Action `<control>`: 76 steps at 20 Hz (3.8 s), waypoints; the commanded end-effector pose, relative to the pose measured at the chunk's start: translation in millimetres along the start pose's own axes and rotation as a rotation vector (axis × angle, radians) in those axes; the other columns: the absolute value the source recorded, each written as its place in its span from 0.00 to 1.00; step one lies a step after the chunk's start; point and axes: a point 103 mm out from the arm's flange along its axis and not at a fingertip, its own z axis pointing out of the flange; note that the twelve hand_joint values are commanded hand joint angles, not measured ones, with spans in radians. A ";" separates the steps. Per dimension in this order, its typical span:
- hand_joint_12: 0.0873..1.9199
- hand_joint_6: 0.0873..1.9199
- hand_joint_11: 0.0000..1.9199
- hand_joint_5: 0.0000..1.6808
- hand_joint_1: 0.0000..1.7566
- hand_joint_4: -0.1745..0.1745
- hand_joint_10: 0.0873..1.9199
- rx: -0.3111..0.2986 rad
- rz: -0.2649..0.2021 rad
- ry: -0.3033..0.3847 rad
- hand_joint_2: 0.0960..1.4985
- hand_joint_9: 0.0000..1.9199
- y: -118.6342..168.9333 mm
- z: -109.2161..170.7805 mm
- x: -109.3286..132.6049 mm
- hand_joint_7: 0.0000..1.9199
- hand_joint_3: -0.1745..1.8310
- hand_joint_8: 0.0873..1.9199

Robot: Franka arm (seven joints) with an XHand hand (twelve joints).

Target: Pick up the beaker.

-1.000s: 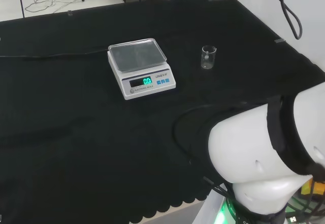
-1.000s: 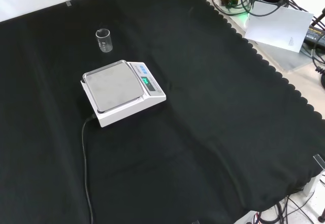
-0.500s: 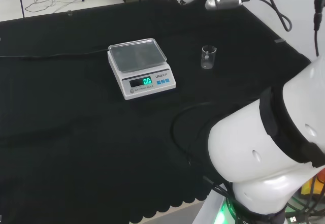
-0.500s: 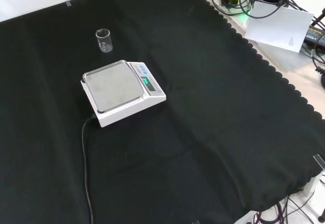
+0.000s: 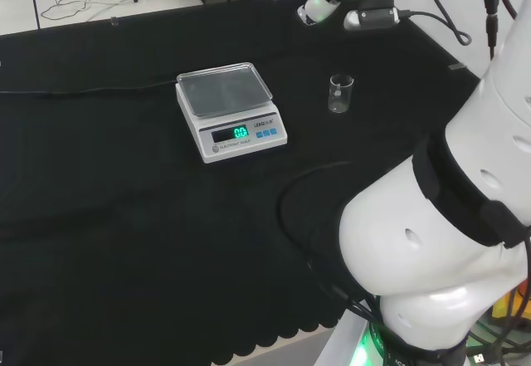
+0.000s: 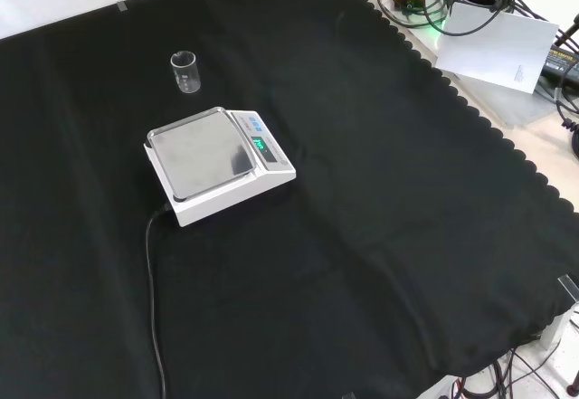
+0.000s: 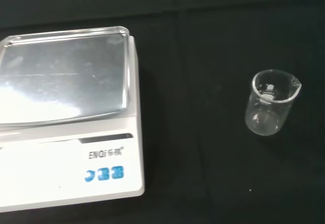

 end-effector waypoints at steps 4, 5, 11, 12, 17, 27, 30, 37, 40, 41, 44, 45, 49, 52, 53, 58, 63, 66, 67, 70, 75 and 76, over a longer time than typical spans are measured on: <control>0.74 0.01 0.00 0.29 0.38 0.40 0.41 0.026 -0.005 0.012 0.52 0.20 38.5 18.7 -41.8 0.16 0.32 0.36; 0.74 0.01 0.00 0.29 0.38 0.39 0.41 0.019 -0.006 0.004 0.52 0.20 41.0 21.1 -43.3 0.16 0.32 0.36; 0.74 0.02 0.00 0.29 0.38 0.39 0.42 0.056 -0.006 0.002 0.51 0.20 59.9 44.0 -59.3 0.16 0.32 0.36; 0.74 0.02 0.00 0.29 0.38 0.39 0.42 0.056 -0.007 0.001 0.51 0.20 62.6 47.6 -63.0 0.16 0.32 0.36; 0.73 0.02 0.00 0.29 0.38 0.39 0.42 0.068 -0.019 -0.001 0.51 0.20 74.6 58.7 -70.4 0.16 0.32 0.36; 0.74 0.03 0.00 0.30 0.39 0.38 0.42 0.090 -0.010 0.019 0.51 0.20 102.6 76.7 -78.2 0.16 0.32 0.37; 0.75 0.03 0.00 0.30 0.39 0.38 0.42 0.106 -0.008 0.028 0.51 0.20 110.0 86.4 -78.2 0.16 0.32 0.37; 0.75 0.04 0.00 0.29 0.39 0.38 0.43 0.091 -0.015 0.018 0.51 0.20 122.6 106.8 -78.8 0.16 0.33 0.37; 0.75 0.05 0.00 0.30 0.39 0.38 0.43 0.098 -0.008 0.024 0.51 0.20 125.7 115.7 -83.7 0.16 0.33 0.37; 0.75 0.05 0.00 0.30 0.39 0.37 0.43 0.105 -0.004 0.029 0.51 0.20 126.4 118.7 -85.8 0.16 0.33 0.37; 0.76 0.07 0.00 0.29 0.39 0.37 0.43 0.109 0.008 0.031 0.51 0.20 127.7 128.7 -92.0 0.16 0.34 0.37; 0.76 0.09 0.00 0.28 0.39 0.37 0.43 0.111 0.011 0.033 0.50 0.20 128.2 131.6 -94.0 0.16 0.34 0.37; 0.76 0.18 0.00 0.24 0.40 0.37 0.43 0.083 0.019 0.043 0.50 0.20 127.1 140.8 -99.9 0.16 0.35 0.38; 0.76 0.21 0.00 0.23 0.40 0.37 0.43 0.073 0.024 0.045 0.50 0.20 126.0 150.4 -102.5 0.16 0.35 0.38; 0.76 0.22 0.00 0.23 0.40 0.37 0.43 0.076 0.027 0.048 0.50 0.20 126.2 153.1 -103.8 0.16 0.35 0.38; 0.76 0.23 0.01 0.23 0.40 0.36 0.43 0.089 0.027 0.054 0.50 0.21 128.1 161.4 -104.1 0.16 0.35 0.38; 0.76 0.24 0.01 0.23 0.40 0.35 0.43 0.110 0.021 0.047 0.50 0.21 134.3 169.9 -99.0 0.17 0.35 0.38; 0.76 0.22 0.01 0.19 0.39 0.37 0.43 0.183 0.018 0.039 0.47 0.19 138.9 173.6 -96.7 0.15 0.34 0.38; 0.76 0.20 0.01 0.17 0.38 0.39 0.44 0.200 0.016 0.036 0.45 0.15 140.0 175.2 -96.0 0.12 0.33 0.38; 0.72 0.12 0.00 0.13 0.36 0.44 0.46 0.216 0.015 0.031 0.42 0.05 141.5 178.3 -96.2 0.05 0.29 0.36; 0.71 0.09 0.00 0.15 0.35 0.44 0.46 0.216 0.018 0.047 0.41 0.04 142.7 182.4 -99.8 0.05 0.28 0.36; 0.71 0.09 0.00 0.15 0.36 0.44 0.46 0.218 0.021 0.048 0.41 0.04 143.6 183.9 -100.9 0.05 0.27 0.36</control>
